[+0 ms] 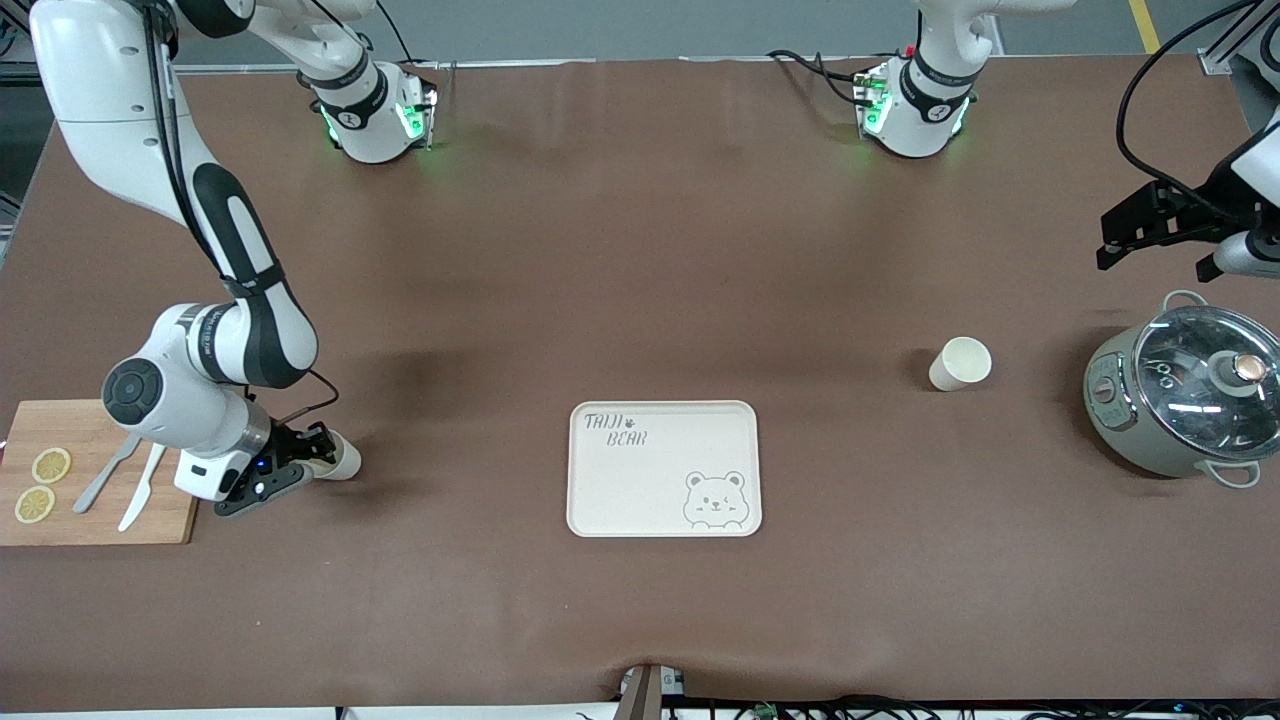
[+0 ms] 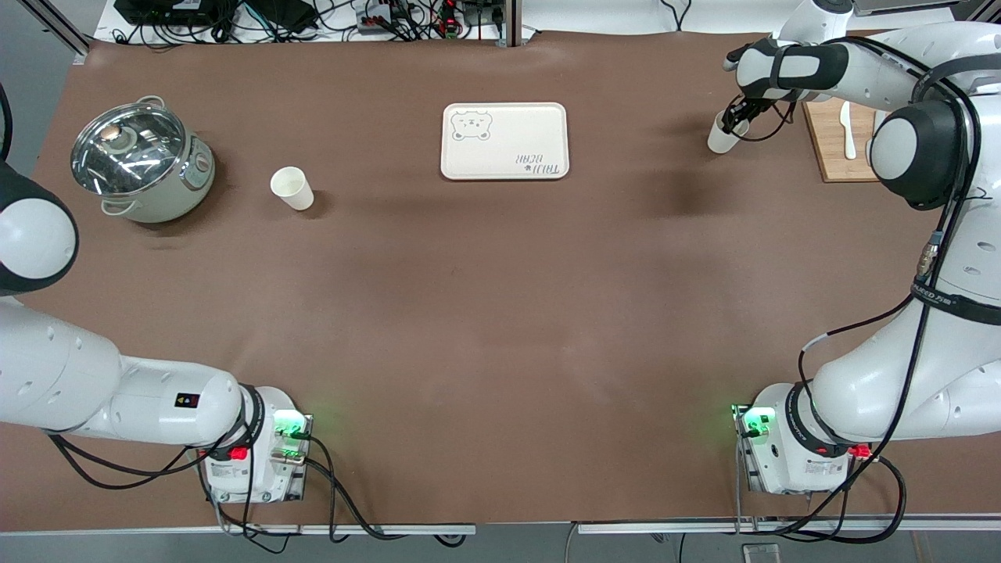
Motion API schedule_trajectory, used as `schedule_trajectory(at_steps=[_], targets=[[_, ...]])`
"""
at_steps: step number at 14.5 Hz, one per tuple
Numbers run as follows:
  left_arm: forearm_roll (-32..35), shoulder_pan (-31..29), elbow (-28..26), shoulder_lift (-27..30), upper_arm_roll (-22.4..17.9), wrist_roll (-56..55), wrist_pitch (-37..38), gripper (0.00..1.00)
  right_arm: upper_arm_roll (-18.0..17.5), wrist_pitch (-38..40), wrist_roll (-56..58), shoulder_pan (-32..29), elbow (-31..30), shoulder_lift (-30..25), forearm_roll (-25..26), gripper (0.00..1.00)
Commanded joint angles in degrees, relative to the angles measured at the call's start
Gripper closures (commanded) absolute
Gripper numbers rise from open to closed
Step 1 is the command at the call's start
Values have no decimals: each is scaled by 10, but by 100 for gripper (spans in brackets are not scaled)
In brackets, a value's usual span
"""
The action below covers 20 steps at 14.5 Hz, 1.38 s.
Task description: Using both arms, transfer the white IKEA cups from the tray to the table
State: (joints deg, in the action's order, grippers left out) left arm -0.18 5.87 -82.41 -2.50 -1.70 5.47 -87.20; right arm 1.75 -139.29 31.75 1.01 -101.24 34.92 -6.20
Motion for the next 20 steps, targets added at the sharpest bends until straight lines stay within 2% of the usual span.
schedule_trajectory(at_steps=[1, 6, 10, 12, 15, 17, 20], targets=[[24, -2, -3, 6, 4, 29, -3, 0, -5, 12, 7, -5, 17, -4, -7, 0], [24, -2, -6, 7, 4, 36, -2, 0, -3, 202, -4, -9, 151, -7, -7, 0], [21, -3, -6, 7, 3, 62, 21, 0, -1, 319, -44, -7, 220, -24, 0, 0], [21, -4, -9, 8, 3, 63, 31, 0, 1, 377, -77, -4, 232, -55, 2, 0], [19, -5, -10, 7, 3, 56, 31, 0, -3, 480, -162, 0, 269, -102, 38, 0], [15, -5, -8, 4, -1, 51, 31, 0, -5, 537, -186, 0, 296, -129, 38, 0], [16, -5, -7, 5, 0, 50, 31, 0, -9, 575, -251, 5, 297, -214, 33, 0]])
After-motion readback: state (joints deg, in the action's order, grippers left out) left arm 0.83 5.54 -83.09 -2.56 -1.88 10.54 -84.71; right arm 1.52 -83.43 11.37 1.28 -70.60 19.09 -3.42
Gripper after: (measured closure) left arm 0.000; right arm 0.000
